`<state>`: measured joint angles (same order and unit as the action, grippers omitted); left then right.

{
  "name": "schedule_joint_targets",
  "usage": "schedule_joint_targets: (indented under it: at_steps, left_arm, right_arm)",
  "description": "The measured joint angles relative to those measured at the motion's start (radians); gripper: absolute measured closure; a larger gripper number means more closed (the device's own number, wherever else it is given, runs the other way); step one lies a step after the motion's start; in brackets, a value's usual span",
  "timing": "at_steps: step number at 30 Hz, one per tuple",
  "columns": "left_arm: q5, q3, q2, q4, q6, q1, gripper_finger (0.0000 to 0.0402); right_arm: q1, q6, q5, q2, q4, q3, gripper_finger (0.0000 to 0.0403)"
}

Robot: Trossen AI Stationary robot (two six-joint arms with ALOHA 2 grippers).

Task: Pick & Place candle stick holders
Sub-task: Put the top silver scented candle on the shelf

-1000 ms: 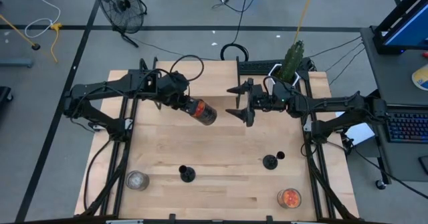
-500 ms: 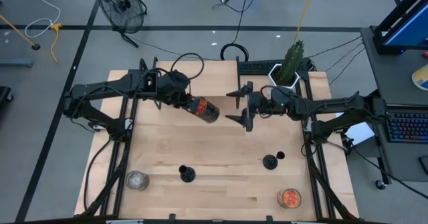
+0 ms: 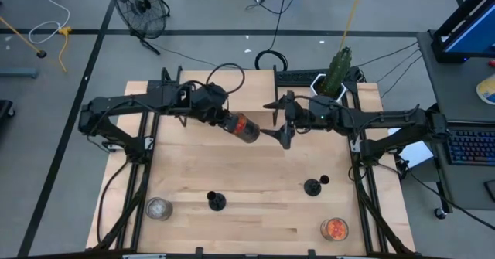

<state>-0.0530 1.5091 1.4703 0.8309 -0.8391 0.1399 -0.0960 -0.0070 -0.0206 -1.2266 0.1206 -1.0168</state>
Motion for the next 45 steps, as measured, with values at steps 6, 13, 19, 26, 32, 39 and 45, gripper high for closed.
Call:
schedule_joint_targets:
  at_steps: [6,13,19,26,32,39,45]
  left_arm:
    - [0.0,0.001,0.016,-0.041,0.003,0.003,0.0401]
    - [0.001,0.001,0.048,-0.05,0.003,0.003,0.0401]
    - [0.009,0.001,0.068,-0.074,0.002,0.003,0.0401]
    - [0.008,0.002,0.077,-0.116,0.006,0.003,0.0401]
    - [0.009,0.001,0.079,-0.114,0.006,0.003,0.0401]
    - [0.009,0.001,0.079,-0.112,0.006,0.003,0.0401]
    - [0.008,0.001,0.079,-0.108,0.006,0.003,0.0401]
  right_arm:
    - [0.0,0.072,0.05,-0.007,-0.017,-0.003,0.0003]
    - [0.0,0.093,0.074,-0.045,-0.013,-0.005,0.0003]
    - [0.0,0.093,0.074,-0.085,-0.035,-0.024,0.0003]
    - [0.0,0.072,0.074,-0.148,-0.109,-0.083,0.0004]
    - [0.0,0.048,0.077,-0.213,-0.132,-0.11,0.0004]
    - [0.003,0.045,0.071,-0.231,-0.126,-0.123,0.0005]
    - [0.003,0.061,0.073,-0.231,-0.12,-0.122,0.0009]
